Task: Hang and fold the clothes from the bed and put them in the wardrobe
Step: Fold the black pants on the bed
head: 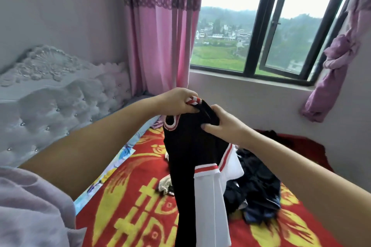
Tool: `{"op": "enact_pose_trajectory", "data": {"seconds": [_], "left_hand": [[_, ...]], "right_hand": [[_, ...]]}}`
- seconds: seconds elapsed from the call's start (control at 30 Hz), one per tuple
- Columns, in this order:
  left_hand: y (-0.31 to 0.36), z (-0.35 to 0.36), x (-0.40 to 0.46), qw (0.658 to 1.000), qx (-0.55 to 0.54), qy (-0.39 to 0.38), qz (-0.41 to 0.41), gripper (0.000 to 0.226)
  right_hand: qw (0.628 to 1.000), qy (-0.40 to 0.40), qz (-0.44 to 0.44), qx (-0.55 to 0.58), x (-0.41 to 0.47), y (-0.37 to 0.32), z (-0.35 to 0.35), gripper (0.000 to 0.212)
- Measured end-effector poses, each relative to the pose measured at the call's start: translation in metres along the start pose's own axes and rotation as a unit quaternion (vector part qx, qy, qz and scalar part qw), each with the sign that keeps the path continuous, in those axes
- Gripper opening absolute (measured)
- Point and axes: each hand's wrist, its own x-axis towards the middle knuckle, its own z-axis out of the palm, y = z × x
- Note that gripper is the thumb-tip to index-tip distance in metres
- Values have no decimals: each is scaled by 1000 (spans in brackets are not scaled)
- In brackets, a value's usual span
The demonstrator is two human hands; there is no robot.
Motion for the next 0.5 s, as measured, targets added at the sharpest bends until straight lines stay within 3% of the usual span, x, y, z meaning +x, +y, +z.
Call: {"op": "enact_pose_trajectory", "data": {"seconds": [0.1,0.2,0.3,0.4,0.5], "left_hand": [[-13,-18,-3,1000,-11,-4,-5,25],[-38,-42,-13,999,8,-32,-13,21],[-70,-70,-27,998,-6,-58,-21,31],[-102,-94,-38,997,-17,-78,-24,28],[-133,-119,-43,995,-58,-69,-31,15]], "right_hand": [[999,-13,44,-5,12,4,38,37],[994,-17,108,-16,27,12,70,4],[987,-18,158,17,44,13,97,24],[989,-9,129,75,59,7,128,4],[988,-56,125,67,70,10,155,17]]}}
